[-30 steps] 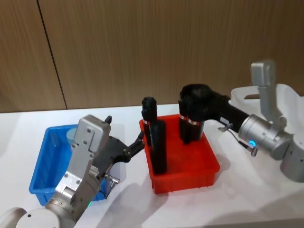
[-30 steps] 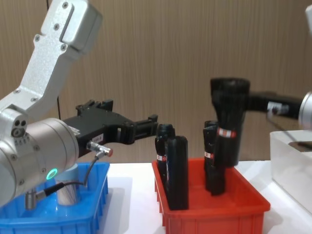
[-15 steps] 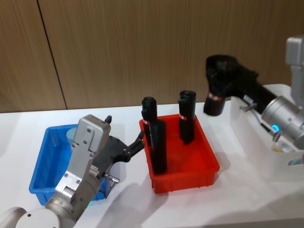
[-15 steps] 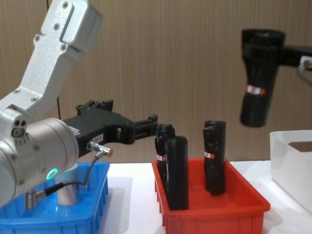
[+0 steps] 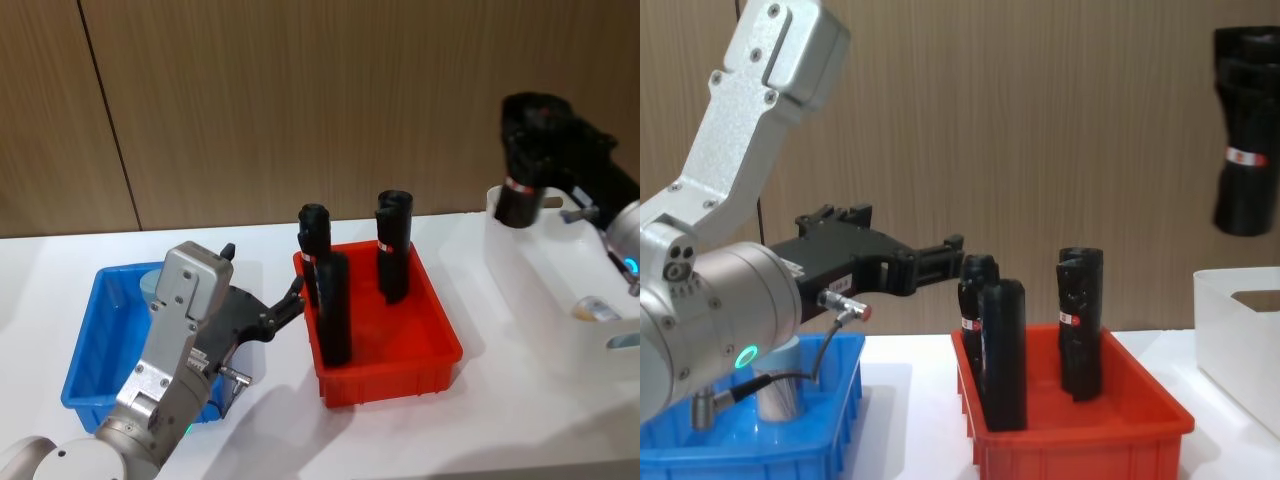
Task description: Pick the cotton swabs from the blue box and place them into the white box.
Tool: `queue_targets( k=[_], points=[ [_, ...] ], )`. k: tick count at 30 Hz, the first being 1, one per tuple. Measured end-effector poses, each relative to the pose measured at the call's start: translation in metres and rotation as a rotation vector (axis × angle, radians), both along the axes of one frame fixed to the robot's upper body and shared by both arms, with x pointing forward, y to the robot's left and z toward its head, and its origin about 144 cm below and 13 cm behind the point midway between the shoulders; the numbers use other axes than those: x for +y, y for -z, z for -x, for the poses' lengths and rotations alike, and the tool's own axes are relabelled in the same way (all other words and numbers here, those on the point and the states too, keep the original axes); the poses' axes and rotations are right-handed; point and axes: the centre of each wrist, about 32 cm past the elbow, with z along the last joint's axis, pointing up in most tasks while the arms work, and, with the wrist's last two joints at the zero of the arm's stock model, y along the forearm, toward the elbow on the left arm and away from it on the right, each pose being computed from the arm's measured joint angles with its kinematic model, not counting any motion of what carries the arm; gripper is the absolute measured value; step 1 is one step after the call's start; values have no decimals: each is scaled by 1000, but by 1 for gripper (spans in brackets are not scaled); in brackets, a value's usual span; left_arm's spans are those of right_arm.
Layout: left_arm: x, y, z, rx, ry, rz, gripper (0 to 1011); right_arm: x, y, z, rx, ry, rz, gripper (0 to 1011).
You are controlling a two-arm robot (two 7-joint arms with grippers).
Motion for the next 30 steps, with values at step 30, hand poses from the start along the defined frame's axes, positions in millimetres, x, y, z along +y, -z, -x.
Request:
queue_targets(
  k=[30],
  points=[
    [0,0,0,0,0,0,1004,-55,40,-8,188,309,35,719]
  ],
)
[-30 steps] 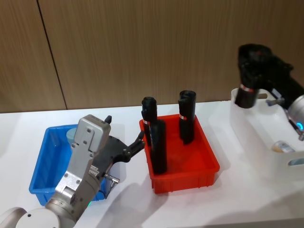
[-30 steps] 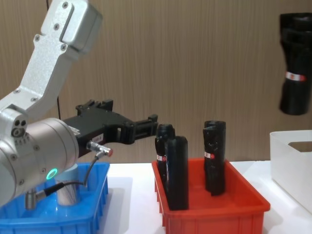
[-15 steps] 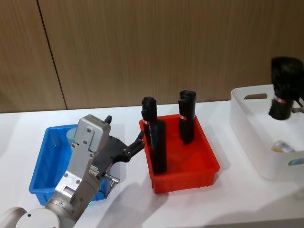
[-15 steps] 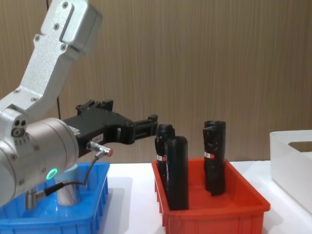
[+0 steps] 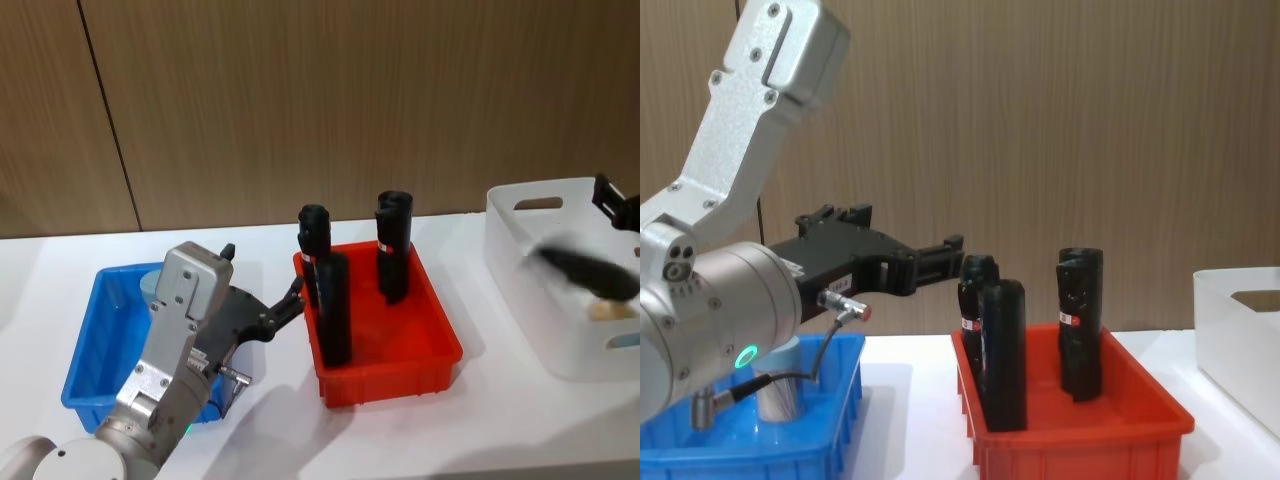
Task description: Pick the cotton swabs from the blue box and place them into the white box.
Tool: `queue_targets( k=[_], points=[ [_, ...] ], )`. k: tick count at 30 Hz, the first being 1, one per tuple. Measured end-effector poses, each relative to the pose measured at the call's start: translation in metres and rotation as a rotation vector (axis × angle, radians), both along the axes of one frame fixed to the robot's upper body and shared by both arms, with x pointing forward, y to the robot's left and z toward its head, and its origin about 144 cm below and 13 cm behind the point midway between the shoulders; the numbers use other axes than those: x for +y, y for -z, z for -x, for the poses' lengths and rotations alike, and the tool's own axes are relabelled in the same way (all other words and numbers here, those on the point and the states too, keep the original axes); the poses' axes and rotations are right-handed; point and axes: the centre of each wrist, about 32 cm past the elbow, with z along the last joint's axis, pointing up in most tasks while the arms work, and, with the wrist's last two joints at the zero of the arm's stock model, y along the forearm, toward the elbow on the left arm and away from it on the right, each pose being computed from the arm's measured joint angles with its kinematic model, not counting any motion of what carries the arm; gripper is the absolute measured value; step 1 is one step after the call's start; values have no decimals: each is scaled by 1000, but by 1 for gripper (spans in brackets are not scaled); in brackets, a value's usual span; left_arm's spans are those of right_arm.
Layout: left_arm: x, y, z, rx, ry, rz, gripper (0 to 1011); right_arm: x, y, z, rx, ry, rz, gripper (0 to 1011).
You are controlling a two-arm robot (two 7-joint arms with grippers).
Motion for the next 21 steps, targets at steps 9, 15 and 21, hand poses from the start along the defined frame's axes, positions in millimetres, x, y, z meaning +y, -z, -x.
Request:
queue_targets(
  k=[9,15,21],
  points=[
    [0,0,0,0,0,0,1004,-7,7,-3,14,15,-1,959],
    [0,0,0,0,0,0,1004,-9,9,-3,16,15,-1,1001],
    [0,0,0,0,0,0,1004,-12,10,-3,12,10,-1,1001]
  ],
)
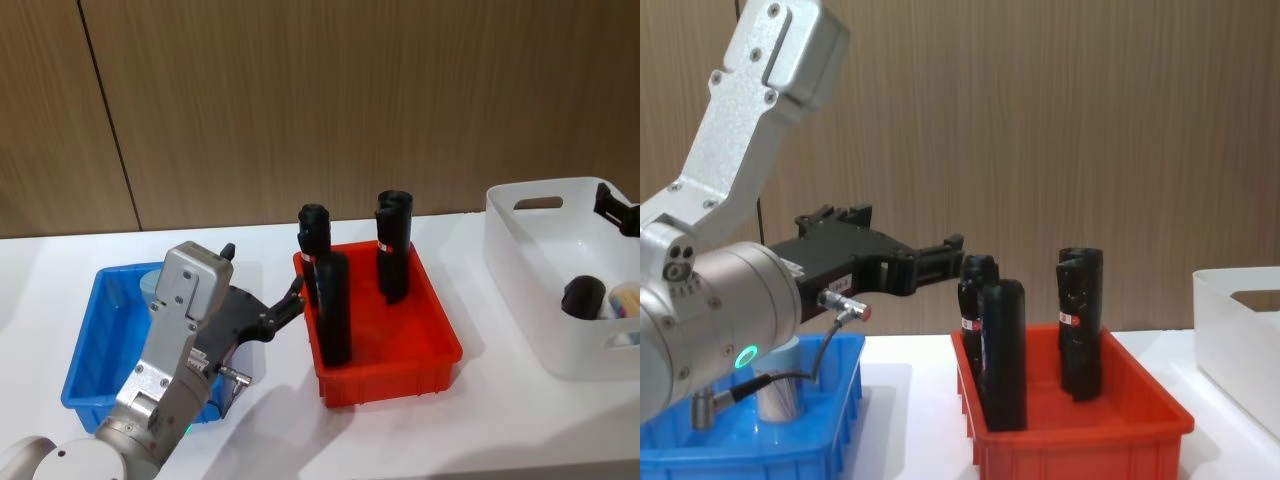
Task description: Pick the cotton swabs from the blue box and place them into the white box.
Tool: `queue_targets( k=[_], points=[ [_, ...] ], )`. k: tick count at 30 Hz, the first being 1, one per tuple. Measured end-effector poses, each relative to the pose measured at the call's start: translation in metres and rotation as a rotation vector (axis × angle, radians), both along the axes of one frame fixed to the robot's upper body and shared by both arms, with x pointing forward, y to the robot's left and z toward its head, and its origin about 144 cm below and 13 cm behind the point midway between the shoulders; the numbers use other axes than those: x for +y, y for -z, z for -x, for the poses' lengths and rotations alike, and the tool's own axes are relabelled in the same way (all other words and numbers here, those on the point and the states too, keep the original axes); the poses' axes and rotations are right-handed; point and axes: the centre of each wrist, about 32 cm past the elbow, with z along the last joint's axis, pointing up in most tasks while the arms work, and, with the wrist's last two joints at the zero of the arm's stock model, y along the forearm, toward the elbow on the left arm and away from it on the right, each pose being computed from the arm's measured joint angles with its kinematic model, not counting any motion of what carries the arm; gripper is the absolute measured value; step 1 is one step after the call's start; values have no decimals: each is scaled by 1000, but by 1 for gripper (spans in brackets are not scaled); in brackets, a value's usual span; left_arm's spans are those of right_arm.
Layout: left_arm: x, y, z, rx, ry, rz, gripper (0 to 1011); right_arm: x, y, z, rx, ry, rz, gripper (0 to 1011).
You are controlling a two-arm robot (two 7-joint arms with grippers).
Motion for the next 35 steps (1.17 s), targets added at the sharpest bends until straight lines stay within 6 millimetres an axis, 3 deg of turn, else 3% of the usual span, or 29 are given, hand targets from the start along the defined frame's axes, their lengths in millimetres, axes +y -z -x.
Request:
queue_targets(
  k=[35],
  points=[
    [0,0,0,0,0,0,1004,-3,2,1,-7,-10,0,1001]
  ],
)
